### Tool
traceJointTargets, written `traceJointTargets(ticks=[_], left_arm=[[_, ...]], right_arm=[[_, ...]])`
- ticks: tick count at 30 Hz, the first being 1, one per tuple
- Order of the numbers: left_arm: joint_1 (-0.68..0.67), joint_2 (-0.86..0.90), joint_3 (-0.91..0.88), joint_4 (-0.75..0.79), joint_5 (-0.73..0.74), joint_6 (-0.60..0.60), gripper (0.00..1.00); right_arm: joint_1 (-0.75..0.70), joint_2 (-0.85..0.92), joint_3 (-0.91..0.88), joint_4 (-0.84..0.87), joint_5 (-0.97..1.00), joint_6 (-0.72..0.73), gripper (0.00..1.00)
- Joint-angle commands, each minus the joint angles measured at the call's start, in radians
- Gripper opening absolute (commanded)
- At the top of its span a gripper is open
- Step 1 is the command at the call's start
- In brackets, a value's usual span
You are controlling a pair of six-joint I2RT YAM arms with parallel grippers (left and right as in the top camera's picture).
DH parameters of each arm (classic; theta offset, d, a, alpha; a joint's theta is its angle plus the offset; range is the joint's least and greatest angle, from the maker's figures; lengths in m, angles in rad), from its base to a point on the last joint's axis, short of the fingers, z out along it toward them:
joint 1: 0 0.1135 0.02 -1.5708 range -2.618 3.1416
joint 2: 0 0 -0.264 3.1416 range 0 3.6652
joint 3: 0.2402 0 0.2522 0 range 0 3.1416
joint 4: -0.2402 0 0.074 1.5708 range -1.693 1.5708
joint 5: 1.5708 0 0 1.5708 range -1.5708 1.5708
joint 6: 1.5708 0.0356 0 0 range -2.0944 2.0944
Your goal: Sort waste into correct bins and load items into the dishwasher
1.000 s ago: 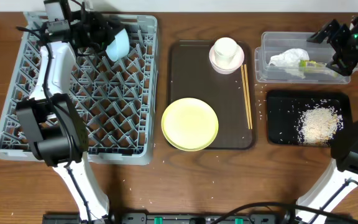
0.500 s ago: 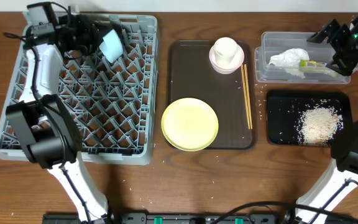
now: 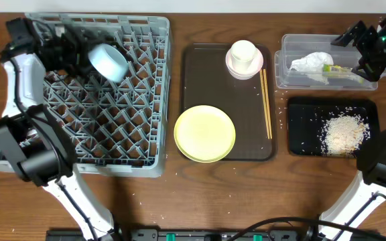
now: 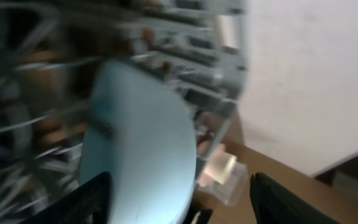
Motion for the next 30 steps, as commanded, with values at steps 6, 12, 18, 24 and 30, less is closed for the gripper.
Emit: traceJointTargets(ticks=[6, 12, 18, 24, 30], left_arm=[[0.121, -0.074, 0.016, -0.167, -0.247, 0.149, 0.72], [0.152, -0.21, 0.016, -0.226, -0.43, 0.19, 0.42], [0.037, -0.298, 0.016, -0.226, -0.428, 0.28, 0.08], [-0.214, -0.296, 0.015, -0.224, -0.629, 0.463, 0.08], [-0.41, -0.26, 0.014, -0.199, -0.963, 0.534, 0.08]], right_arm=[[-0.006, -0.029, 0.004, 0.0, -0.008, 0.011, 0.99], [-0.006, -0.029, 0.004, 0.0, -0.008, 0.011, 0.99], [-0.006, -0.029, 0.004, 0.0, -0.008, 0.011, 0.99], [-0.006, -0.029, 0.004, 0.0, -0.008, 0.011, 0.99], [-0.006, -0.029, 0.004, 0.0, -0.008, 0.011, 0.99]])
